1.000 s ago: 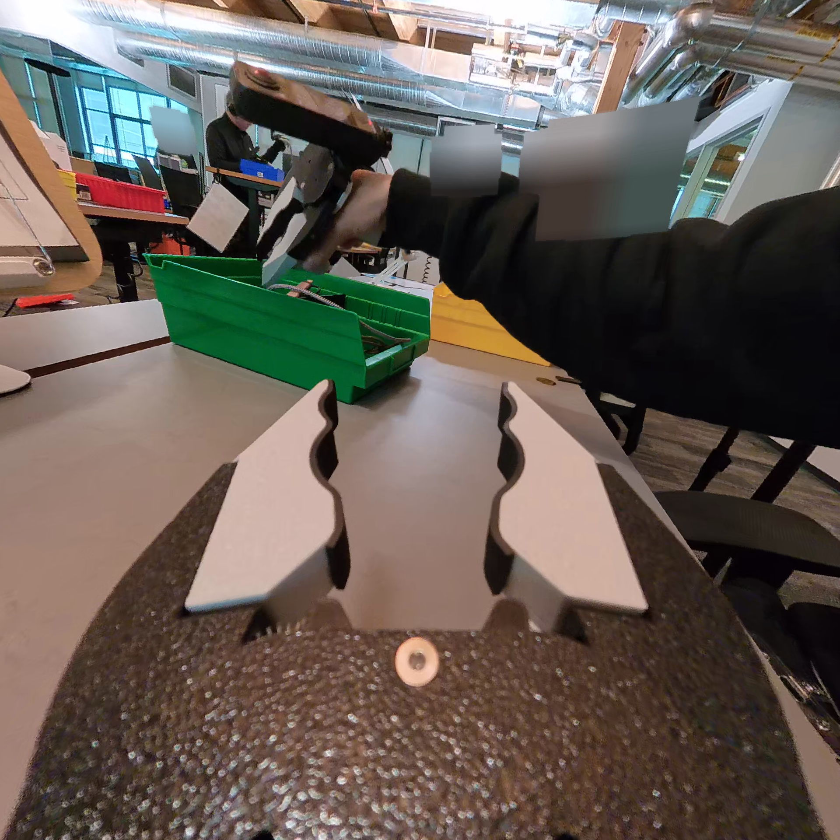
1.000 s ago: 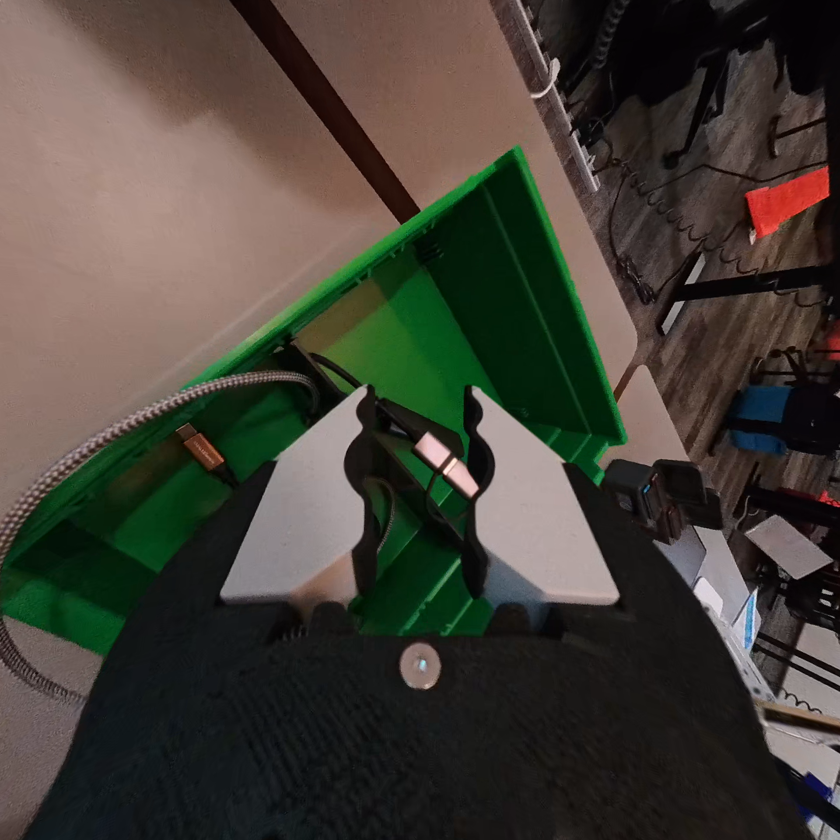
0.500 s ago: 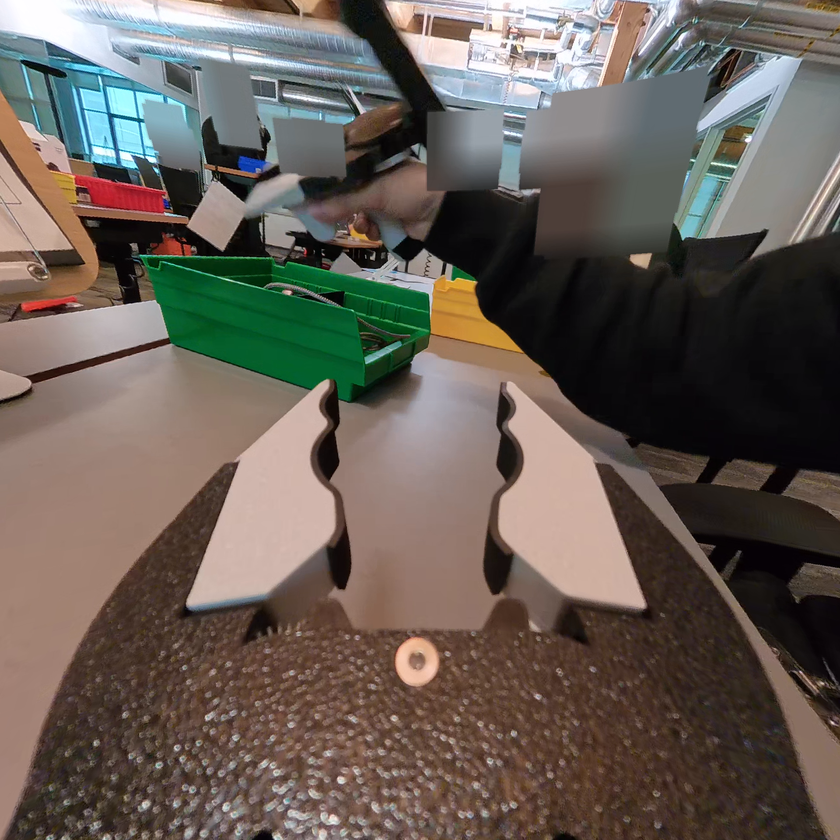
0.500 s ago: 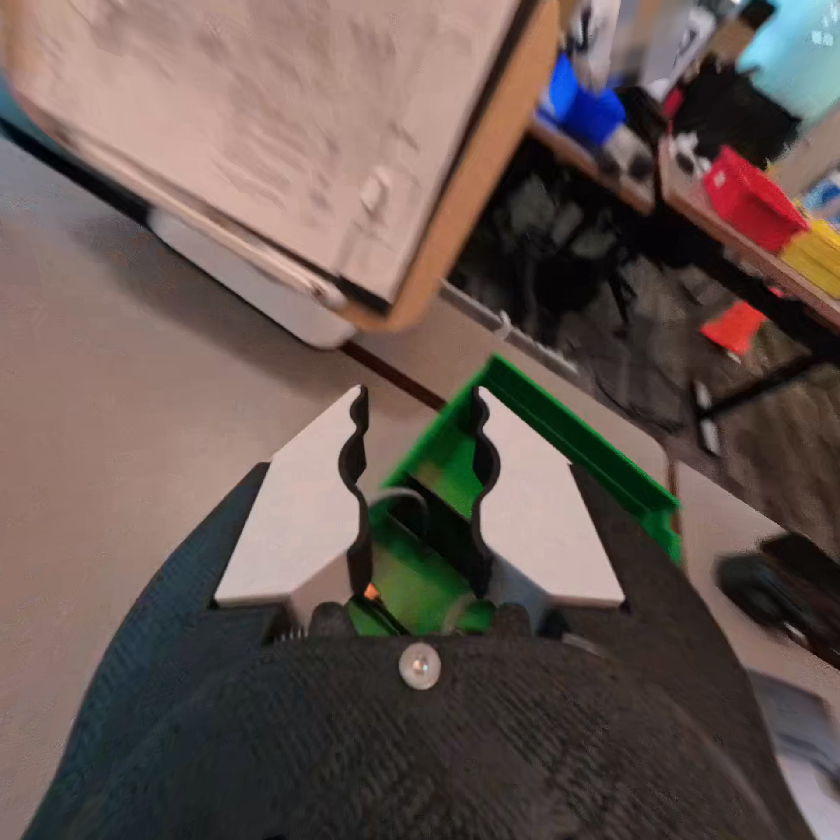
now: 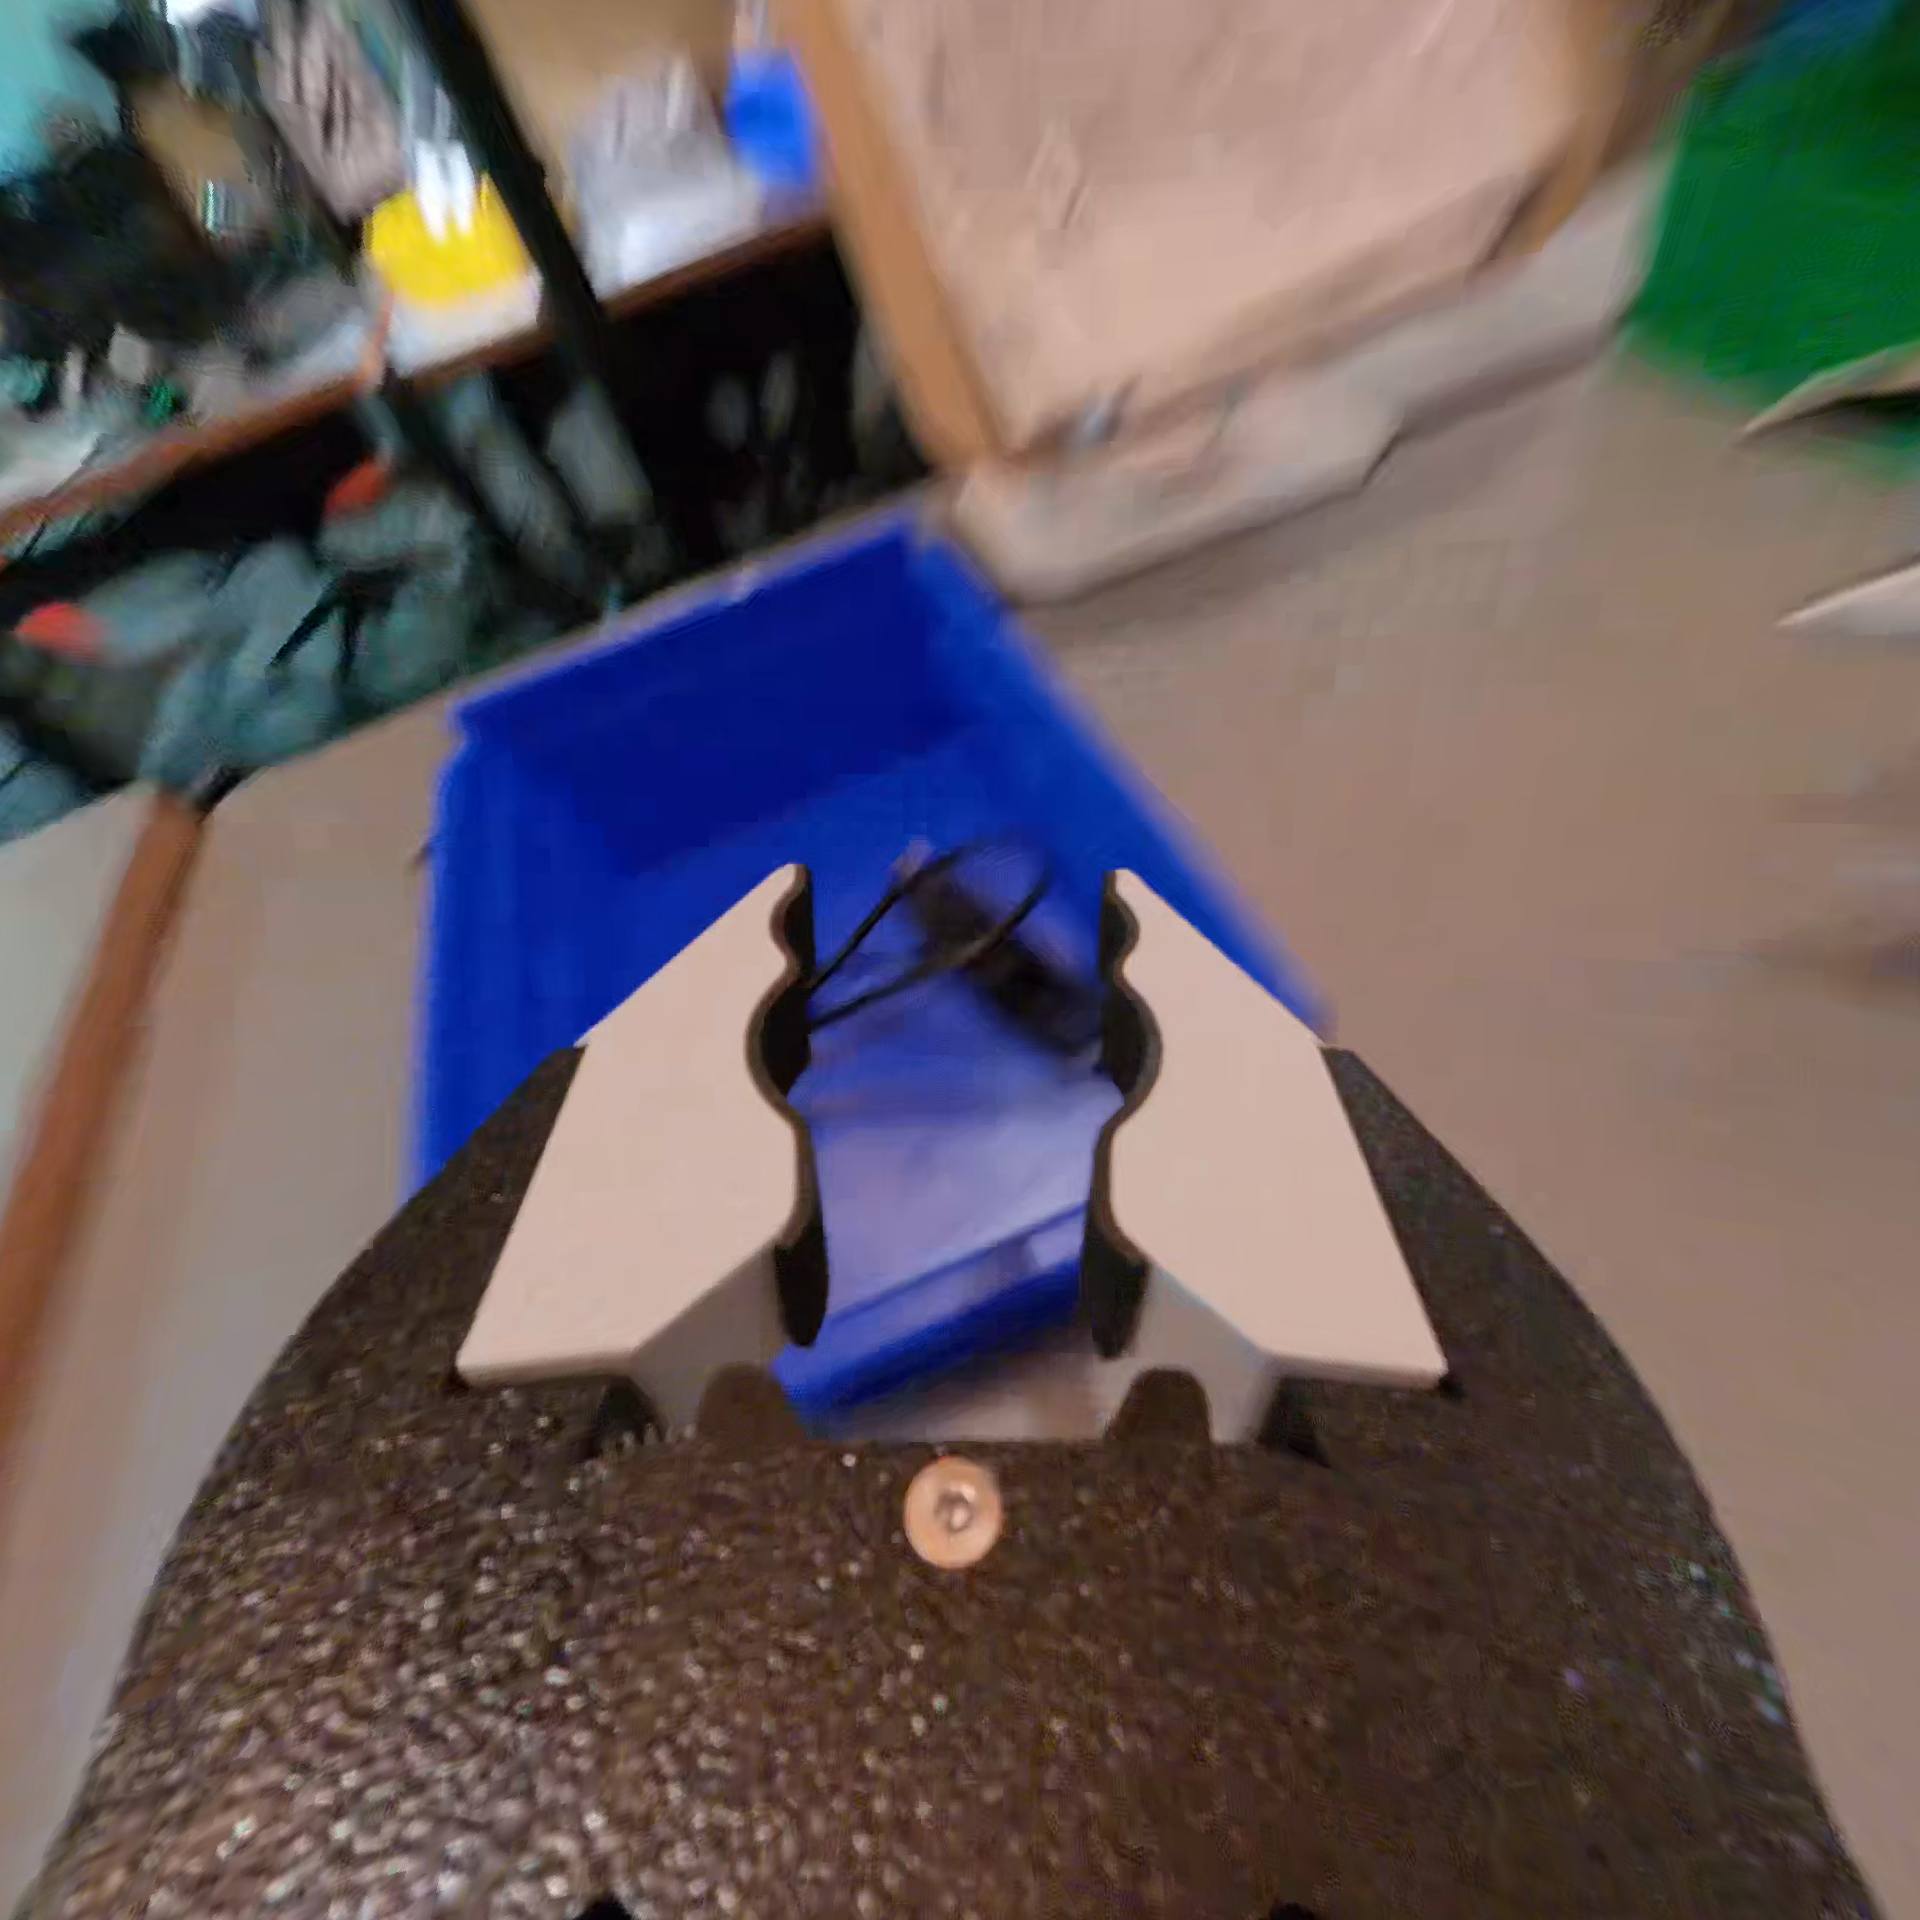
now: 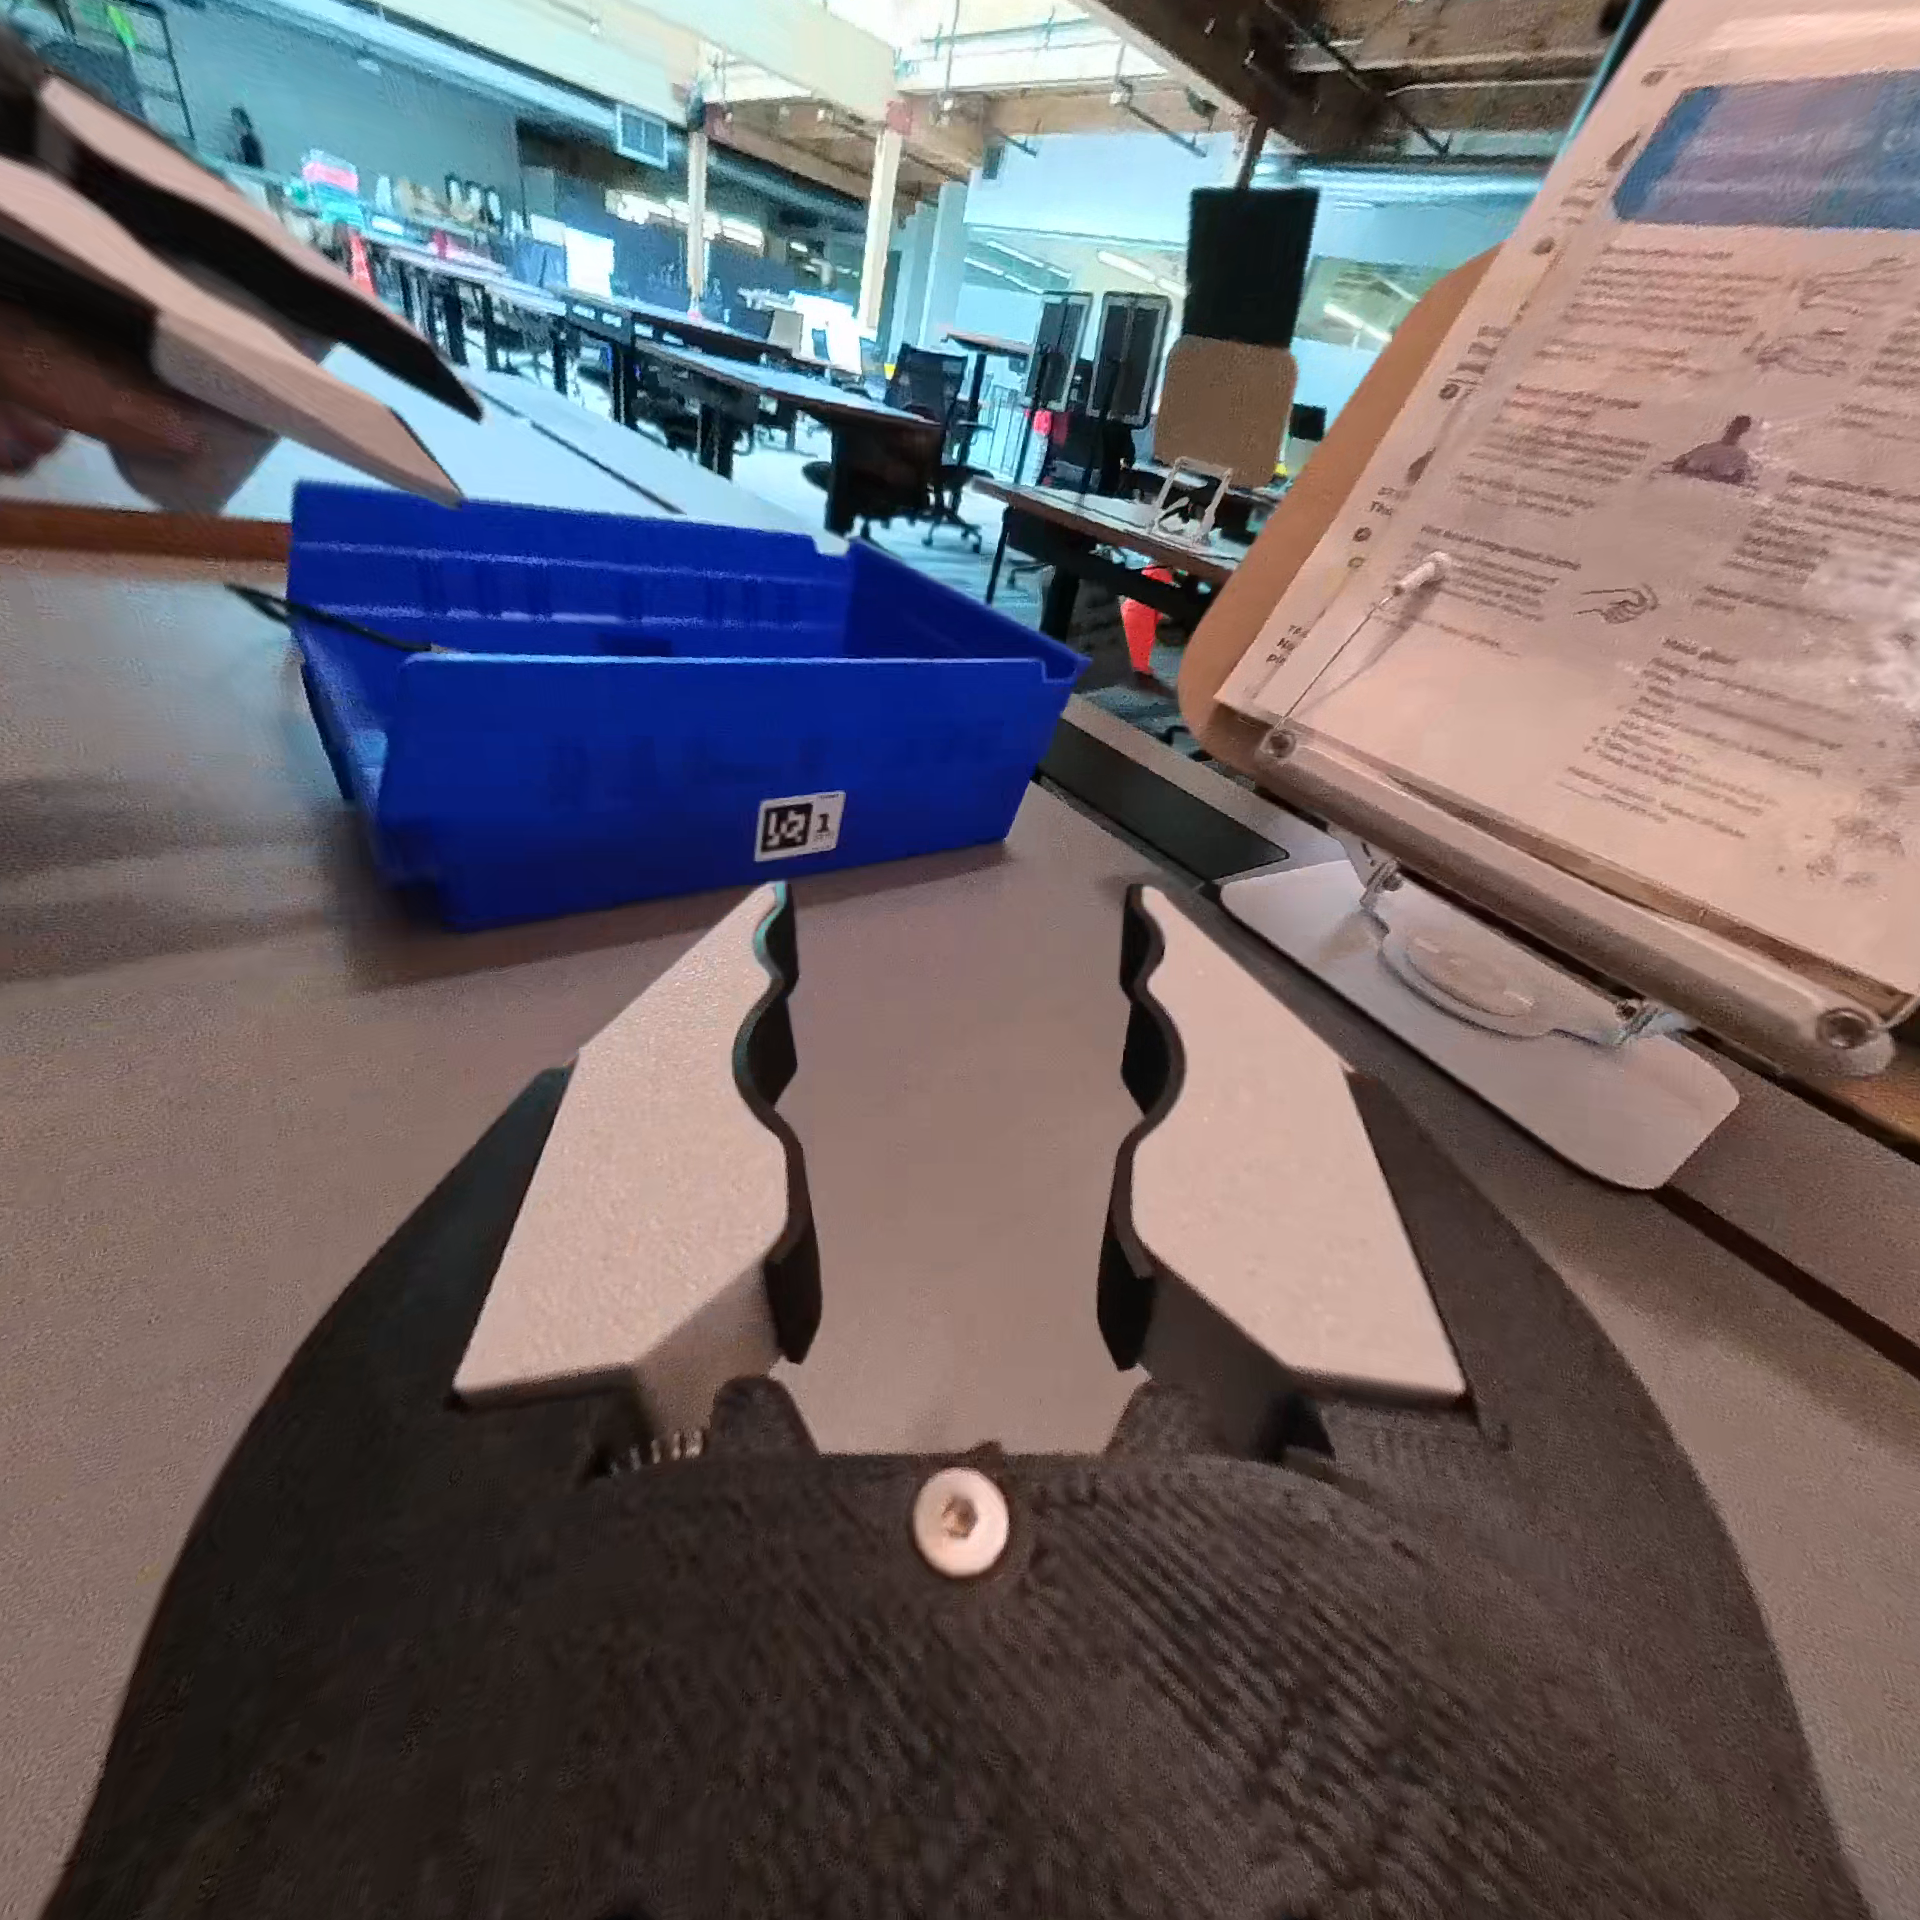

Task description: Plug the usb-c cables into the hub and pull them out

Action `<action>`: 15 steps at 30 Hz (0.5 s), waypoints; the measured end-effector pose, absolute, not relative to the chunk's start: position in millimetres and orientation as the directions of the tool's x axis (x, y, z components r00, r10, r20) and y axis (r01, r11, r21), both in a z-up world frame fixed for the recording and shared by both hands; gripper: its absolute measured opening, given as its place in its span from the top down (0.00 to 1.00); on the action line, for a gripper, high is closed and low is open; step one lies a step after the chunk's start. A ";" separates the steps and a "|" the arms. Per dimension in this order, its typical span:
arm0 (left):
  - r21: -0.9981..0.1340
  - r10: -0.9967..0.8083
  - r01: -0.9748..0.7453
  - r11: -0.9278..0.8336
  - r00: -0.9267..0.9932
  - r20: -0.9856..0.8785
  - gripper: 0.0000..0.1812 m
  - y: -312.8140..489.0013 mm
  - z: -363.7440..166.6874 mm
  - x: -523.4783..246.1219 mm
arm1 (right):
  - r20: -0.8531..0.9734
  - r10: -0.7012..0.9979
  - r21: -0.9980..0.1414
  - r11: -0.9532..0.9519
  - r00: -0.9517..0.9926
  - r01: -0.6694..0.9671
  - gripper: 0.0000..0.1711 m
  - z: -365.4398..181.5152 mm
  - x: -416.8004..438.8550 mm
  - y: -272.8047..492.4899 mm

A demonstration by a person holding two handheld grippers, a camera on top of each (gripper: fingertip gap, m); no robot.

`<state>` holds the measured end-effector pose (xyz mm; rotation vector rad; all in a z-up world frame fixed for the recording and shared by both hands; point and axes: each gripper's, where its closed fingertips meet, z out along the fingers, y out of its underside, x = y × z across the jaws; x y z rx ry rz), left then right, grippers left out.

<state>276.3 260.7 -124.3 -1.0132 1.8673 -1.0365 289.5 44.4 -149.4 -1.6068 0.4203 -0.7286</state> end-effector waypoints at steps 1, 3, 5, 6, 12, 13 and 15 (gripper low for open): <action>-0.812 -0.872 -0.375 0.446 -0.386 -0.301 0.67 285.0 -140.9 281.3 | 0.251 -0.636 -0.966 -0.207 0.730 0.152 0.64 -154.2 288.9 48.1; -0.612 -0.813 -0.536 0.582 -0.402 -0.421 0.63 322.2 -171.5 288.3 | 0.272 -0.637 -0.960 -0.234 0.721 0.156 0.64 -159.3 288.8 52.6; -0.411 -0.726 -0.623 0.666 -0.414 -0.549 0.63 350.0 -193.1 296.9 | 0.279 -0.634 -0.957 -0.242 0.721 0.159 0.63 -163.6 288.2 55.9; -0.332 -0.671 -0.627 0.705 -0.436 -0.600 0.64 355.8 -201.8 302.6 | 0.278 -0.634 -0.958 -0.244 0.722 0.154 0.64 -165.8 289.3 56.3; 0.027 -0.462 -0.683 0.730 -0.521 -0.718 0.87 384.5 -240.7 316.1 | 0.181 -0.672 -0.982 -0.162 0.718 0.096 0.65 -165.9 294.8 47.9; 0.022 -0.479 -0.698 0.715 -0.514 -0.711 0.93 385.5 -243.4 315.9 | 0.155 -0.676 -0.987 -0.142 0.721 0.079 0.65 -165.7 294.9 46.3; -0.029 -0.451 -0.669 0.742 -0.468 -0.760 0.95 382.6 -232.6 323.0 | 0.099 -0.681 -0.995 -0.089 0.726 0.053 0.65 -162.1 295.6 42.7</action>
